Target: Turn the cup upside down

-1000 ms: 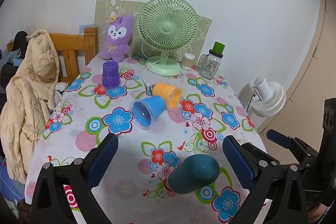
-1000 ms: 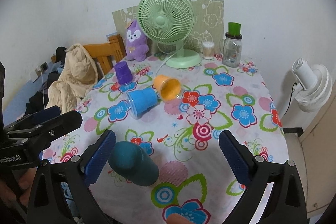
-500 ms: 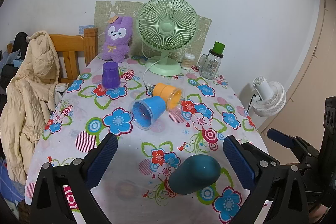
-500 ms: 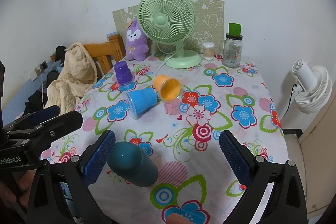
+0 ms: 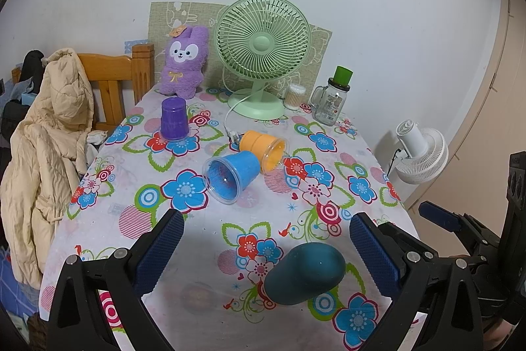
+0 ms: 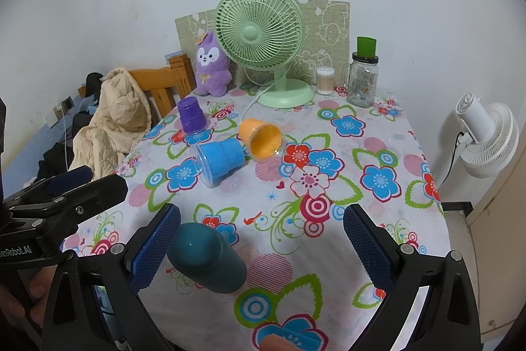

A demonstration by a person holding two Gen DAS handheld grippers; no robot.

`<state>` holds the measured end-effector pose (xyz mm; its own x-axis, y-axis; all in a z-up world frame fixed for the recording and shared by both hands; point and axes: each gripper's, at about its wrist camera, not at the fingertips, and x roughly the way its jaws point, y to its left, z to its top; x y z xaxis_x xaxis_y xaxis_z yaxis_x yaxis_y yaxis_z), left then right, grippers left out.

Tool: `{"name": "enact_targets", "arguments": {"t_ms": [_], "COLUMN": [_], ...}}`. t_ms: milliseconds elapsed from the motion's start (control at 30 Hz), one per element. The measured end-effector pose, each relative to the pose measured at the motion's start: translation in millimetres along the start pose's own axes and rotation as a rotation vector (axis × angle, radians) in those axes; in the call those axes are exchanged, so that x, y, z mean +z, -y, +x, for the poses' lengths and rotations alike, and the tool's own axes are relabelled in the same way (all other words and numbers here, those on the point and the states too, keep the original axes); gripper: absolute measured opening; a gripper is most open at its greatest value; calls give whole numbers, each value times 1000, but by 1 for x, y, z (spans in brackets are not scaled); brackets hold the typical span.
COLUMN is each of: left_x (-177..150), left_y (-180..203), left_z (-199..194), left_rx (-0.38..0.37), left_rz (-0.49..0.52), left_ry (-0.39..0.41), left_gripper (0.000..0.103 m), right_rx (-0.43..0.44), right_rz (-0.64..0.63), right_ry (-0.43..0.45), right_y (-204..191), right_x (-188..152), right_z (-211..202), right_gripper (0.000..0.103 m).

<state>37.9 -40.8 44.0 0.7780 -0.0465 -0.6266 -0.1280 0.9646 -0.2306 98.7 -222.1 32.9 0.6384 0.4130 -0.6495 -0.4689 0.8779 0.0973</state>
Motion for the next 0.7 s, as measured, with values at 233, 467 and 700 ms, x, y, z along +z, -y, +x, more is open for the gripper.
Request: {"name": "enact_targets", "arguments": {"t_ms": [233, 467, 700], "left_x": [0, 0, 0], "left_y": [0, 0, 0], "left_z": [0, 0, 0], "left_rx": [1, 2, 2], "left_rz": [0, 1, -1], "left_ry": [0, 1, 1], "left_gripper": [102, 103, 103], "right_rx": [1, 1, 1], "right_rz": [0, 1, 0], "right_ry": [0, -1, 0], "right_y": [0, 1, 0], "right_x": [0, 0, 0], "right_z": [1, 2, 1], "right_gripper": [100, 100, 100]}}
